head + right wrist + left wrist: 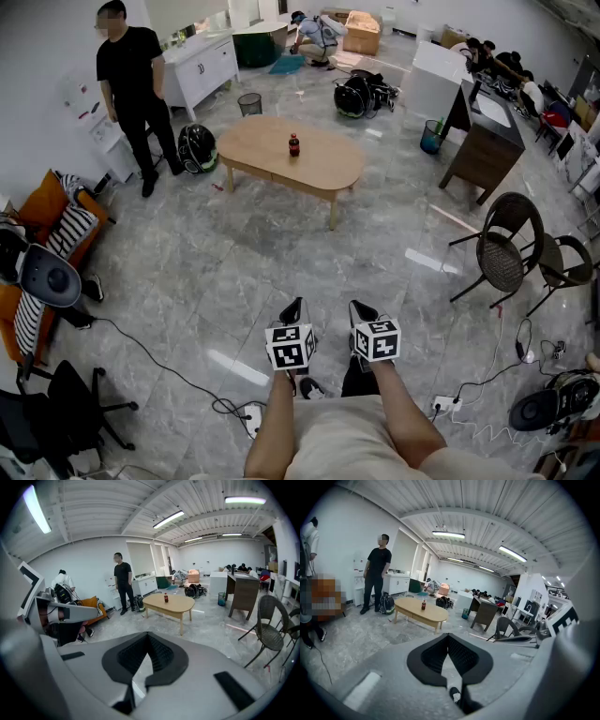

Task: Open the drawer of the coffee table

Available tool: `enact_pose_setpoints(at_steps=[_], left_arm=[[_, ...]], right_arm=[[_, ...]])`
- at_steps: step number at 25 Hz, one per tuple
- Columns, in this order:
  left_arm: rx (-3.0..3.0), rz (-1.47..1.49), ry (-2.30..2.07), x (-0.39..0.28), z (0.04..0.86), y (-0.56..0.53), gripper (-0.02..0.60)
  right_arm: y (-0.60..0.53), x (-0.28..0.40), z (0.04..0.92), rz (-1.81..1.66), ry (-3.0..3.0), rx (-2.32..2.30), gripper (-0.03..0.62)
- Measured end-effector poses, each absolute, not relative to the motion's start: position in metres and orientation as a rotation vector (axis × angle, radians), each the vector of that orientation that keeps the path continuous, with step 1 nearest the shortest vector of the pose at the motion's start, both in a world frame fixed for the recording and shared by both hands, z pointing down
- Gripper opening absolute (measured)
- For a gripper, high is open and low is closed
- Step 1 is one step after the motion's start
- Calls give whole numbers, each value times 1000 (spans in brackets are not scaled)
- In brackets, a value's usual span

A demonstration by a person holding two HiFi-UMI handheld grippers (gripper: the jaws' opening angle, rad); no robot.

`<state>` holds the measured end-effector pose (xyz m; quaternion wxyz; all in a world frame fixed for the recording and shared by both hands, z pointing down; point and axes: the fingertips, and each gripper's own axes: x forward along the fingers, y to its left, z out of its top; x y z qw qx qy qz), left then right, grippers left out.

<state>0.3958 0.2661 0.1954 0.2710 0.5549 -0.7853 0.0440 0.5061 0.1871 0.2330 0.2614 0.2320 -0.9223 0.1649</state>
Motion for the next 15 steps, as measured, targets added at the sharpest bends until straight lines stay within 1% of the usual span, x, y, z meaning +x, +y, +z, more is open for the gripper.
enact_pose_setpoints(at_steps=[15], left_arm=[[1475,126,-2117,380,197,290,9]], right_arm=[[211,484,234,427,-2505,598,14]])
